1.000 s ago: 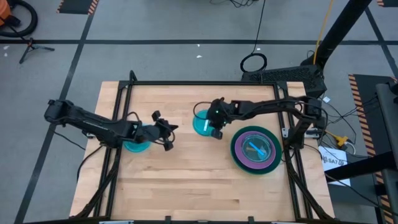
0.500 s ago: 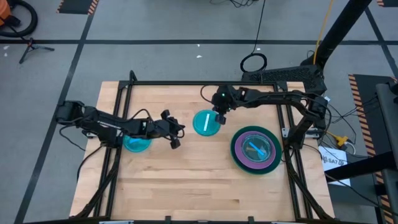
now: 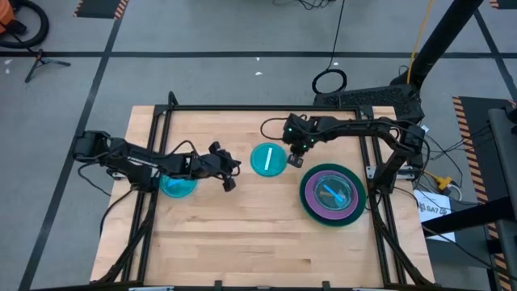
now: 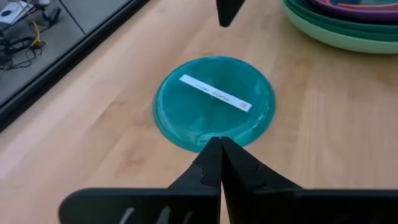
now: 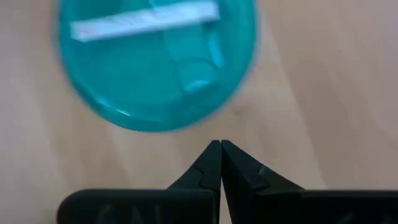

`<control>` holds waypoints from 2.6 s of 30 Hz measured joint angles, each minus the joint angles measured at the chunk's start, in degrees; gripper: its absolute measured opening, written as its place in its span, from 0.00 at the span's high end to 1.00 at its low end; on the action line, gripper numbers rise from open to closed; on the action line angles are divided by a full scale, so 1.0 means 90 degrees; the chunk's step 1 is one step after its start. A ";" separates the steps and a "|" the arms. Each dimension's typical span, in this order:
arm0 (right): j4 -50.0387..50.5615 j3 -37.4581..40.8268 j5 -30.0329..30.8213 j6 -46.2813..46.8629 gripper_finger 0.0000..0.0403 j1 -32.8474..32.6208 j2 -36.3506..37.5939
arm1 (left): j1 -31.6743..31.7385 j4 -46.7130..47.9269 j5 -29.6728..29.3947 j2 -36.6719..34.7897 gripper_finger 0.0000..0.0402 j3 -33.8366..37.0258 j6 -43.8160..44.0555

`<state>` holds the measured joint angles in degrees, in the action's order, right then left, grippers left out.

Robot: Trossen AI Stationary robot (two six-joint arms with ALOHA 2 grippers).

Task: Stack plastic plates
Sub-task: Stack the right blue plate on top of the other blue plate

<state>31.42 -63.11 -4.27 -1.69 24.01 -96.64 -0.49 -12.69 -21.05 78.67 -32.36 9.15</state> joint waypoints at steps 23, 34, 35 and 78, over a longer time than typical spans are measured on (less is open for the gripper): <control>-0.1376 0.0903 0.0964 -0.0233 0.99 0.0090 -0.0005 | 0.0641 -0.1146 0.0080 0.1238 1.00 0.0000 0.0066; -0.1954 0.0906 0.0950 -0.0149 0.99 0.0083 -0.0005 | 0.0611 -0.2436 0.0402 0.2227 1.00 -0.0005 0.0338; -0.2007 0.0906 0.0950 -0.0040 0.99 0.0083 -0.0005 | 0.0627 -0.2431 0.0402 0.2282 1.00 -0.0007 0.0340; -0.3041 0.1673 0.0993 0.2785 0.99 -0.0437 -0.0005 | 0.0713 -0.1052 0.0328 0.3009 1.00 -0.0855 -0.0007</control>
<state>4.05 -48.05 4.67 23.38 20.08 -96.68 5.93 -22.15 -18.10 105.75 -40.05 9.08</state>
